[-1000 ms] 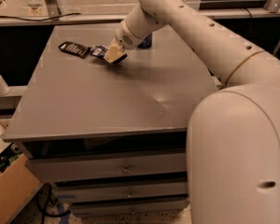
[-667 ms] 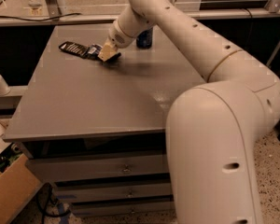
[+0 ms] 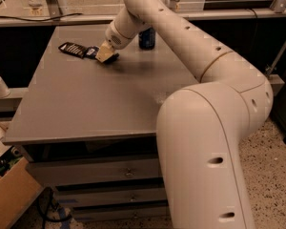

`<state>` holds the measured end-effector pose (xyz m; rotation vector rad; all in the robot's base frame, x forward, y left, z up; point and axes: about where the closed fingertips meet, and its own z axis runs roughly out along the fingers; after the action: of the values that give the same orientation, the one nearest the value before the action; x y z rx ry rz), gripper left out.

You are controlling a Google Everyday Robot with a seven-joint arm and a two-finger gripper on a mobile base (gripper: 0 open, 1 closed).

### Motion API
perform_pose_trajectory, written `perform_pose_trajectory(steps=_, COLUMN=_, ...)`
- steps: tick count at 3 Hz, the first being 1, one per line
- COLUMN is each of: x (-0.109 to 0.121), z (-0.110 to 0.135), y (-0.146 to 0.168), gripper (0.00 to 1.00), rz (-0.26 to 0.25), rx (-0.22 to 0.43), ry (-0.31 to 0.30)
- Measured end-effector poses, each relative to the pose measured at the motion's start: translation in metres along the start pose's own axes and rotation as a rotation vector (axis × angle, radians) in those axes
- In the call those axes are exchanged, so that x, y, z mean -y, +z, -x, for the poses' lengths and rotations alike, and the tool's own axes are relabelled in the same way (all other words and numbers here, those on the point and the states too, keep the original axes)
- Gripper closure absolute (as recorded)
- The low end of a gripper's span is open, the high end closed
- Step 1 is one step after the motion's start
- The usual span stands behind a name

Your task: Move rxbar blueberry near rxbar chocolate

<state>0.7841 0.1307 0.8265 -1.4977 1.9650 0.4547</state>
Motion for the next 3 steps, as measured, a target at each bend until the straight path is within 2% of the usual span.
perform_pose_trajectory(steps=3, x=-0.0002, z=0.0009, y=0.0003, gripper=0.12, rz=0.001, rx=0.0, ry=0.001)
